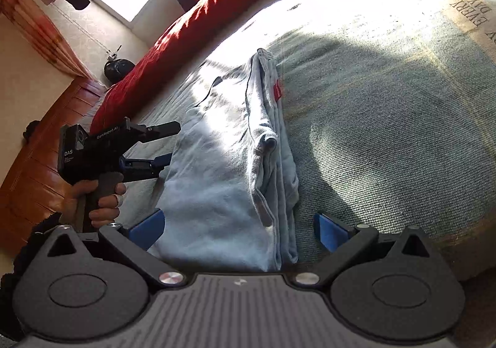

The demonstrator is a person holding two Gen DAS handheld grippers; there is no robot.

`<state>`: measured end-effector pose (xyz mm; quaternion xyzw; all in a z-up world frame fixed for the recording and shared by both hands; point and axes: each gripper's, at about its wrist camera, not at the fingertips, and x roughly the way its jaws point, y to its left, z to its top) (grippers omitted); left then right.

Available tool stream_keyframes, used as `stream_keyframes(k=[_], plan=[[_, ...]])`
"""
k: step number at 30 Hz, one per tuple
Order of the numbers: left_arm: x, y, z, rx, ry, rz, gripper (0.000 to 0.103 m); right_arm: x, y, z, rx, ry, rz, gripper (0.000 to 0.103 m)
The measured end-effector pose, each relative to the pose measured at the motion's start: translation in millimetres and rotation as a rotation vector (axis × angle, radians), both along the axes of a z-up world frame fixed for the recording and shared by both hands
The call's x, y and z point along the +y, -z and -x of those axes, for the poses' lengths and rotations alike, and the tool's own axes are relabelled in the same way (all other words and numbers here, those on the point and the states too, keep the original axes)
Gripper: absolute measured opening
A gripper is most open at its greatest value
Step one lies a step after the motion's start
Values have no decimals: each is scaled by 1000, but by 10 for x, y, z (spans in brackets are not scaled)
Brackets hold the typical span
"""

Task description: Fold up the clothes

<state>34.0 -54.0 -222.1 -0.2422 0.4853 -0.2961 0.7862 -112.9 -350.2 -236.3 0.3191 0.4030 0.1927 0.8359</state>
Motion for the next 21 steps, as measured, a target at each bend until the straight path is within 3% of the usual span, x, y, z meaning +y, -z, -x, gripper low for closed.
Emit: stream_keyframes(k=[4,14,21], plan=[[-88,1,-122,-8,32,-8,74,-93,46,-190,41,5,-69,103],[-217,34,-423,17,68,6,74,-55,104,-833,76,-71,-127,103],[-202,34,-278,7,111,9,73,-55,146,-642,108,-106,-178,103]])
